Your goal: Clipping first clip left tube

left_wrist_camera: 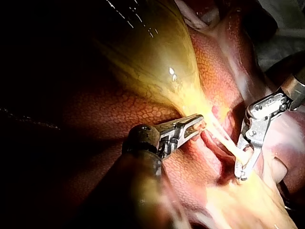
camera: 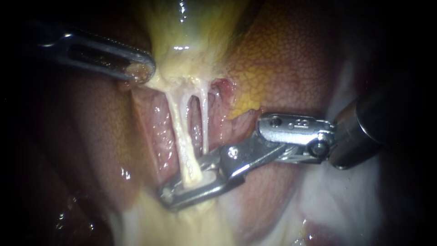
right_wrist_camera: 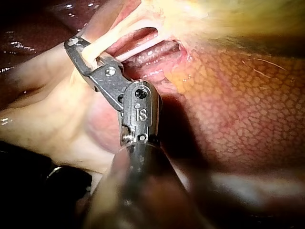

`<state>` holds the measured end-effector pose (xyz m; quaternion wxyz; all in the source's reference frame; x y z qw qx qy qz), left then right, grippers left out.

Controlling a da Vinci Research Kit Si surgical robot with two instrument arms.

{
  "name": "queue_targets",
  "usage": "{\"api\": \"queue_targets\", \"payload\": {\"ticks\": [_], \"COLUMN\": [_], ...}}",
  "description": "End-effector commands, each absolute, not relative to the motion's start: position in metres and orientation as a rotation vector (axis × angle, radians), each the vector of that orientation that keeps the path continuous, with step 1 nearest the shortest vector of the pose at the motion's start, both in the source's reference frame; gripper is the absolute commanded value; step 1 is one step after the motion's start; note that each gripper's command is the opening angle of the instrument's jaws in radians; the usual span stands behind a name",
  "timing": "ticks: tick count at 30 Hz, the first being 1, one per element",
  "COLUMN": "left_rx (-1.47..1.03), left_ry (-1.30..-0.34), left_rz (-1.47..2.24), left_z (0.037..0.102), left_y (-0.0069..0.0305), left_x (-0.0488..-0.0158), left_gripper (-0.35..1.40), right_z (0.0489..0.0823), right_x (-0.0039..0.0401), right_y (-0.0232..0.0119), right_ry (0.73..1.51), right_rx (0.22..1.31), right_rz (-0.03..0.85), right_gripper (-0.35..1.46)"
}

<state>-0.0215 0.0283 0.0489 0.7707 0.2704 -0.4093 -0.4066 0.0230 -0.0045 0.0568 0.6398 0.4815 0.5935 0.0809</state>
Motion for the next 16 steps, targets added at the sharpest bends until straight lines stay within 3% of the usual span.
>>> {"api": "queue_targets", "payload": {"ticks": [1, 16], "left_rx": [0.586, 0.587], "left_ry": [-0.888, -0.888], "left_rz": [-0.882, -0.882], "left_z": [0.0489, 0.0489], "left_y": [0.0283, 0.0283], "left_x": [-0.0215, -0.0215], "left_gripper": [-0.35, -0.35], "right_z": [0.0565, 0.0567], "right_x": [0.0232, 0.0231], "right_y": [-0.0044, -0.0045], "right_ry": [1.350, 1.344], "right_rx": [1.108, 1.115], "right_rz": [0.189, 0.197], "right_gripper": [-0.35, -0.35]}}
